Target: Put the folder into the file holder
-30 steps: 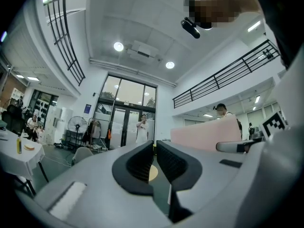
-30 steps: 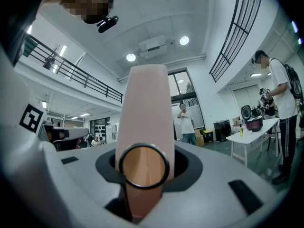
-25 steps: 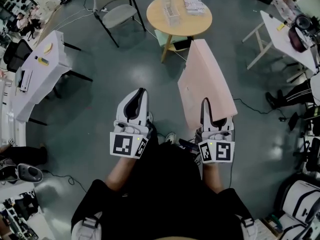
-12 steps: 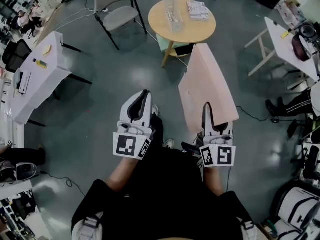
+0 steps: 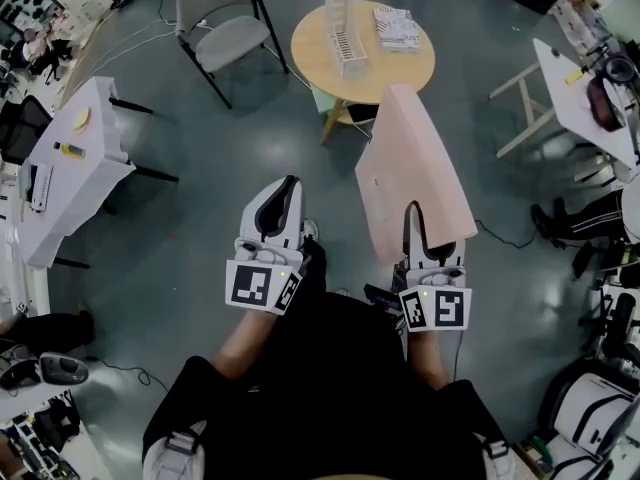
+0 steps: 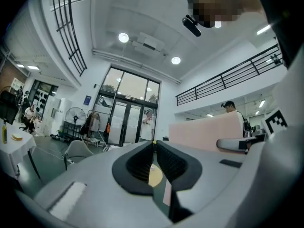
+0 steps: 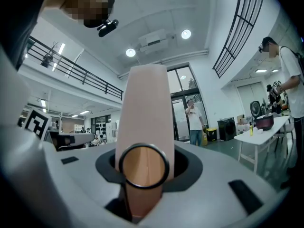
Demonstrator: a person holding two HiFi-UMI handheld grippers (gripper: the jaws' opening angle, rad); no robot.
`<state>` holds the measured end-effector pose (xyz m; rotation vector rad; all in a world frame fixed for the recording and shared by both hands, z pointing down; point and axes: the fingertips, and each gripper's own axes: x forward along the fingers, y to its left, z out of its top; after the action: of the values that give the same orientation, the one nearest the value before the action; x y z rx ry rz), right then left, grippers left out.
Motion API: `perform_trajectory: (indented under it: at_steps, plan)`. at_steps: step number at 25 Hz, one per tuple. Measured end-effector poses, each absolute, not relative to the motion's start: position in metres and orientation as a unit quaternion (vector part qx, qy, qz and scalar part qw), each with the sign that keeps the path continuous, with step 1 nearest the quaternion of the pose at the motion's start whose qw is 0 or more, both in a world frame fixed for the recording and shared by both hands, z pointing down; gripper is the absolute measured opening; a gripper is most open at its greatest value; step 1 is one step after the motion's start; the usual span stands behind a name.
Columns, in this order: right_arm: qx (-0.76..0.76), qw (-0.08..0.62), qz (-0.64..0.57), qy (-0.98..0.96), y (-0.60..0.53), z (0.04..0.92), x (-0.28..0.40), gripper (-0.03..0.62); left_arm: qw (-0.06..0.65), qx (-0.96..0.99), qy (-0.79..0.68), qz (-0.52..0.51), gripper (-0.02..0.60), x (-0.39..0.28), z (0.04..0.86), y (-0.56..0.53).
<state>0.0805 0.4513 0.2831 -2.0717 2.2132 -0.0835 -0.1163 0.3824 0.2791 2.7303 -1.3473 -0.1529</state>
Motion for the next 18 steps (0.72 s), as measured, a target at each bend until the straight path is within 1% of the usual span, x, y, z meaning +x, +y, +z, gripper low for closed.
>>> perform_trajectory:
  at_steps: [9, 18]
  plan:
    - [-0.694, 0.046, -0.028, 0.718, 0.352, 0.280, 0.067, 0.135, 0.065, 0.902, -0.425, -0.050, 0.023, -0.125, 0.281, 0.282]
    - [-0.707, 0.033, -0.020, 0.706, 0.274, 0.278, 0.051, 0.135, 0.063, 0.906, -0.415, -0.057, 0.023, -0.144, 0.276, 0.202]
